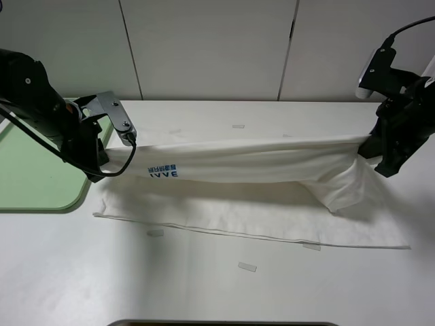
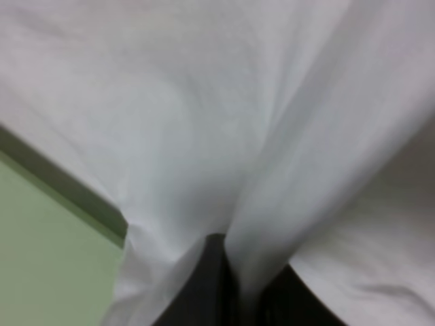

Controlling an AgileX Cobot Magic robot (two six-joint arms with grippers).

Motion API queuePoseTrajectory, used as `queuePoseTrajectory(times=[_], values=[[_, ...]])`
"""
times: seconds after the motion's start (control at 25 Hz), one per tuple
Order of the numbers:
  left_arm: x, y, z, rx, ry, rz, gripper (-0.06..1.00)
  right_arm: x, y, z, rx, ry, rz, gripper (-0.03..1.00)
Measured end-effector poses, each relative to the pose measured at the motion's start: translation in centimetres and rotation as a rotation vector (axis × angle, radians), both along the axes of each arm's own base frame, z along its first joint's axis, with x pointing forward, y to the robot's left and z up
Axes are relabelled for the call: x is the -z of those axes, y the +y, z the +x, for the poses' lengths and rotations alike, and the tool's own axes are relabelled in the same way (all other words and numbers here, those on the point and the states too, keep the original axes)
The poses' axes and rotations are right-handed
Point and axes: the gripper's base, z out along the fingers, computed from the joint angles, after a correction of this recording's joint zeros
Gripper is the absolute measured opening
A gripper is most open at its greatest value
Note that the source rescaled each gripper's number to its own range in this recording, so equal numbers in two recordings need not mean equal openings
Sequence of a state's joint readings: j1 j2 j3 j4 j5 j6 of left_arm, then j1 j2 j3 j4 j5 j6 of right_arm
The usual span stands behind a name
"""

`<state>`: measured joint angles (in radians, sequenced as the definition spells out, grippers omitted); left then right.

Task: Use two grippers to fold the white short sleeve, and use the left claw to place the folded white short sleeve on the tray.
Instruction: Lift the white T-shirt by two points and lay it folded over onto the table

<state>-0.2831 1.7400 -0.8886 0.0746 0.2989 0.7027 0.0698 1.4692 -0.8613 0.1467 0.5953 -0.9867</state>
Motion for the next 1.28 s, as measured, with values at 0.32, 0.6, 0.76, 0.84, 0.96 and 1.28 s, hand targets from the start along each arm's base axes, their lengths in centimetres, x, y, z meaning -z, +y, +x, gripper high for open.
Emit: queuePoseTrajectory(times=[0.32, 0.6, 0.76, 0.84, 0.96, 1.28], values=[[0.1, -0.3, -0.6, -0.098, 0.080, -0.082, 0.00, 0.3, 0.1, -0.7, 0.003, 0.084, 0.017, 0.00], [0.1, -0.7, -0.7, -0.154, 0.108, -0.139, 0.00, 0.7, -0.4, -1.9, -0.015, 0.220, -0.041, 0.00], [0.1, -1.3, -1.0, -0.240, 0.157, -0.230, 0.00, 0.8, -0.6, -2.3, -0.033, 0.263, -0.076, 0.00], [0.0, -1.4, -1.0, -0.263, 0.166, -0.255, 0.00, 0.8, -0.7, -2.4, -0.037, 0.272, -0.084, 0.00], [0.0, -1.6, -1.1, -0.283, 0.178, -0.277, 0.00, 0.8, -0.7, -2.4, -0.038, 0.274, -0.086, 0.00], [0.0, -1.5, -1.0, -0.289, 0.179, -0.282, 0.50, 0.8, -1.1, -2.4, 0.100, 0.286, -0.089, 0.69]])
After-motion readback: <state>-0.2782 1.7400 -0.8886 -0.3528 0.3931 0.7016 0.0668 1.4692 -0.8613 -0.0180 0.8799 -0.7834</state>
